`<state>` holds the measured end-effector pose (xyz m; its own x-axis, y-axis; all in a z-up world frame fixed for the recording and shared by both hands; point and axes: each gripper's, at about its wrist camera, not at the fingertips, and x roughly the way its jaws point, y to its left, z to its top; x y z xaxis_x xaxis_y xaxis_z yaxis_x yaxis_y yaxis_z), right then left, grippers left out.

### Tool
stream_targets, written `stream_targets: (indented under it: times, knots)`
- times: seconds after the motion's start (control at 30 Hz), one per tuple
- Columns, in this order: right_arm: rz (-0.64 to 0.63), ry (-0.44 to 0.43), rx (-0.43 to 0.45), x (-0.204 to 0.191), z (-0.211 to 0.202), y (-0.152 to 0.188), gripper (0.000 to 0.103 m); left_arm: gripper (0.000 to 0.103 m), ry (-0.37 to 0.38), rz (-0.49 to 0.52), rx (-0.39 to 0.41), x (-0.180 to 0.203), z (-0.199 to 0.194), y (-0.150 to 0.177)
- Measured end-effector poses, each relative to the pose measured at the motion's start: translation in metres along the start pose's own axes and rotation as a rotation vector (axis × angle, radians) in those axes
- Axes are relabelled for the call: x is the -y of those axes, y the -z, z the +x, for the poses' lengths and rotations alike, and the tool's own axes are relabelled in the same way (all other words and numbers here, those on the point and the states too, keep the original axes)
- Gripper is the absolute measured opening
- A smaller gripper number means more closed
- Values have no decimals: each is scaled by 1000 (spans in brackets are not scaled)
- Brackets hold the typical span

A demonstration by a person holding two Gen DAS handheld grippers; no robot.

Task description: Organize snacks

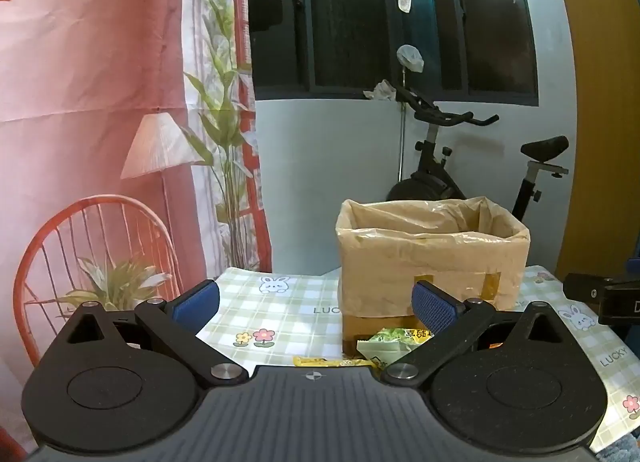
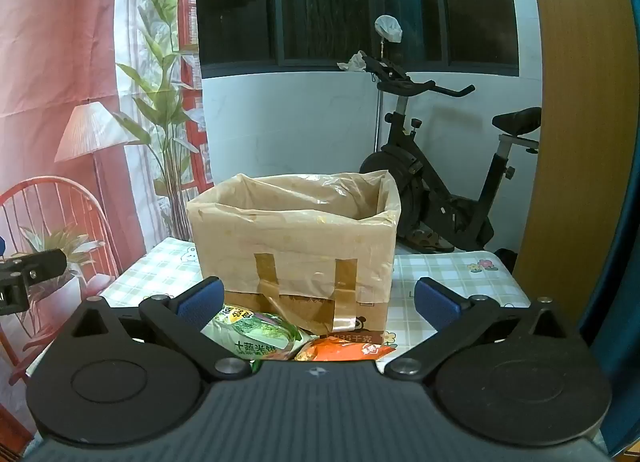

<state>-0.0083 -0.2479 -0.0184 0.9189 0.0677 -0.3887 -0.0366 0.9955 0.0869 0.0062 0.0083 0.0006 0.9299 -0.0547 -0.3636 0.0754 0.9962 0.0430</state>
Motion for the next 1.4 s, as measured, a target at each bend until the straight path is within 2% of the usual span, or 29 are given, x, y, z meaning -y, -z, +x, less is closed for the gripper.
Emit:
stream_targets:
  times: [0.07, 0.2, 0.3, 1.4]
  knots:
    - [-1, 0, 2, 0, 0, 0, 103, 103, -46, 22, 36, 2, -5, 1]
    - [-2, 0, 2, 0, 0, 0, 103, 103, -50, 14, 39, -6, -7, -5]
    - [-3, 0, 4, 0, -1, 1, 103, 103, -66, 27, 52, 3, -12, -2]
    - [-3, 0, 11, 0, -1, 1, 103, 103, -70, 18, 45, 6, -10, 3]
